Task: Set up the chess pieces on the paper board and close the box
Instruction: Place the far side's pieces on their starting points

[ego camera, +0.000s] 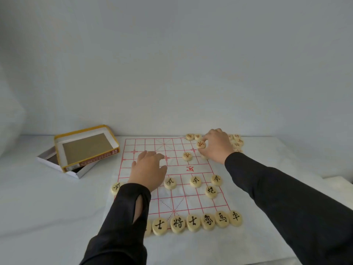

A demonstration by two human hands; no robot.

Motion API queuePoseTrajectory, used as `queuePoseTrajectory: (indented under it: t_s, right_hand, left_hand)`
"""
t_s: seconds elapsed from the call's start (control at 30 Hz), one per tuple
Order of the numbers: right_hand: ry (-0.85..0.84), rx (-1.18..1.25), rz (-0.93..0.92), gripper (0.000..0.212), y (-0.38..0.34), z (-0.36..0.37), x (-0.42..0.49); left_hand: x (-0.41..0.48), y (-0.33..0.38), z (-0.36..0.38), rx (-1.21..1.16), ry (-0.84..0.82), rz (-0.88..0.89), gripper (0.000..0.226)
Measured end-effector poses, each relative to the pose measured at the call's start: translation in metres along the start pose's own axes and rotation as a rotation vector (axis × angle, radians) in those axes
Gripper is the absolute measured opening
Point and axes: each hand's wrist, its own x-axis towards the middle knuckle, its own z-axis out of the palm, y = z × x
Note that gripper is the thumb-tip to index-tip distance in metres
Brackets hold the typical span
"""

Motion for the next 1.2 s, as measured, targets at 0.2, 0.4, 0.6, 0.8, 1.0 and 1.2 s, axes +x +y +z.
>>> queuePoseTrajectory:
  t_s: [0.2, 0.4, 0.6, 0.8, 1.0, 1.2]
  right_hand:
    - [-0.096, 0.048, -0.095, 0.033, -0.045, 0.01, 0.014]
    - [-0.296, 0.057, -0.186, 0.033, -0.076, 0.022, 0.02]
    - [-0.322, 0.084, -0.182, 0.031, -0.084, 0.026, 0.023]
    - [-0.348, 0.029, -0.196, 0.033, -0.086, 0.029, 0.022]
    - [-0.313, 0.036, -0.177, 0.033, -0.086, 0.037, 0.019]
    - [-0.31, 0.04, -0.194, 0.032, -0.086, 0.037, 0.019]
  left_hand:
    - [0.0, -0.03, -0.012, 0.063, -0.043, -0.04, 0.043]
    - [0.007, -0.043, -0.021, 0.039, -0.016, -0.024, 0.042]
    - [0.013, -0.041, -0.017, 0.016, -0.019, -0.012, 0.042]
    - [0.014, -0.037, -0.015, 0.044, -0.053, -0.014, 0.043]
    - [0.015, -0.037, -0.013, 0.055, -0.068, -0.019, 0.043]
    - [0.016, -0.039, -0.01, 0.055, -0.082, -0.034, 0.043]
